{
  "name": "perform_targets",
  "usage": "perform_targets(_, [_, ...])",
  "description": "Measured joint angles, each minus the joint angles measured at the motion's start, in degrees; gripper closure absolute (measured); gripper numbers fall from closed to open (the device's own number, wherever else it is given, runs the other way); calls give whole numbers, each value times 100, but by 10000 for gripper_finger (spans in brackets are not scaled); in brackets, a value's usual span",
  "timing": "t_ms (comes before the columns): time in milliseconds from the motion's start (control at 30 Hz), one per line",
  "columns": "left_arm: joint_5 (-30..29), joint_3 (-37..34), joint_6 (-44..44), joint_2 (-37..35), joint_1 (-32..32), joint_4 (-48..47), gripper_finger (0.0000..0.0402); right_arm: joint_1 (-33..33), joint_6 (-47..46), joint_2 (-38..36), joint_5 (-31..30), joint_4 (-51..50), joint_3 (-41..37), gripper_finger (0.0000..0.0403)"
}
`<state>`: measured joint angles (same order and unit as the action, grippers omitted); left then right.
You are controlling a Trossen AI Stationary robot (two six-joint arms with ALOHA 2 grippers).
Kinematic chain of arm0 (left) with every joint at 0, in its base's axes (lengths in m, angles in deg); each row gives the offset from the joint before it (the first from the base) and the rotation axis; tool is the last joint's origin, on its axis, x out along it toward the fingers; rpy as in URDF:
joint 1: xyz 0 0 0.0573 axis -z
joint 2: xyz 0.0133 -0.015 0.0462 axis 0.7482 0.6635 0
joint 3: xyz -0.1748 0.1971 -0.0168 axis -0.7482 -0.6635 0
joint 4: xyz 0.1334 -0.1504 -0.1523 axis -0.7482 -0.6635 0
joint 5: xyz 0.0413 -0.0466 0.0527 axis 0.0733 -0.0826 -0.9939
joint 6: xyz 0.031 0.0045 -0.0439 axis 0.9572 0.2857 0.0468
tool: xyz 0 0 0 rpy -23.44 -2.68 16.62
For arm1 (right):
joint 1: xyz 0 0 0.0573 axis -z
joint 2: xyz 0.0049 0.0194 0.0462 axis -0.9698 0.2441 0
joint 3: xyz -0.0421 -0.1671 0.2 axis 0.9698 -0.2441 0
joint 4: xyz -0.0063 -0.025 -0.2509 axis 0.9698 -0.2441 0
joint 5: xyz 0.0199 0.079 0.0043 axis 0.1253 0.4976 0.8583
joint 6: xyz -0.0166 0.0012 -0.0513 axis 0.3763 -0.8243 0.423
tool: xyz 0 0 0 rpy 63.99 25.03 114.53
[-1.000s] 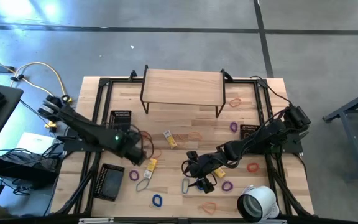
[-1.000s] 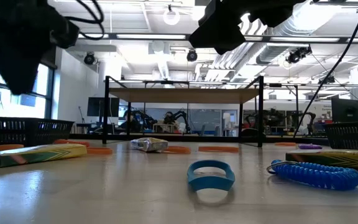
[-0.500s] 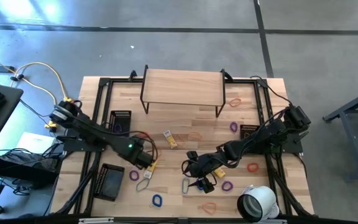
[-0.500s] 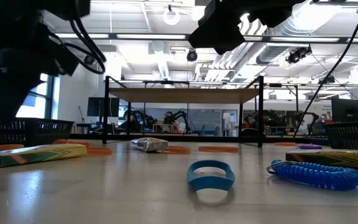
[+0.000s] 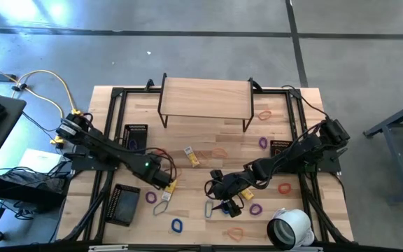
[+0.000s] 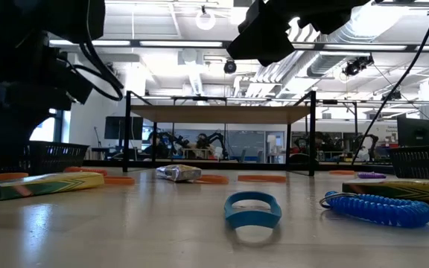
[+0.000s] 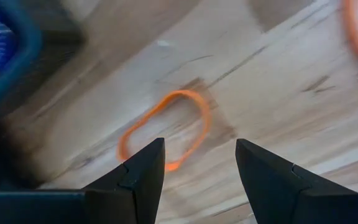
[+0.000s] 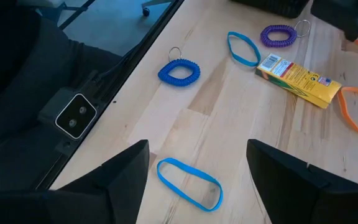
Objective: Pick & Place Office Desk Supplies
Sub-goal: Put the orange rubber band into the top right black bin
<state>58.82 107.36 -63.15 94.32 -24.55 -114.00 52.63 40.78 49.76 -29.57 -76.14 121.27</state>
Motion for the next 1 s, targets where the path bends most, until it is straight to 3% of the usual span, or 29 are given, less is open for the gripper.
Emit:
perform_targets(800, [-2,-482,241,-15,-160,603,214,0,0,0,-1,14,0,144])
perform_targets(1000, [3,-487,11,-11,-160,648,250,0,-13,0,-2,14,0,144])
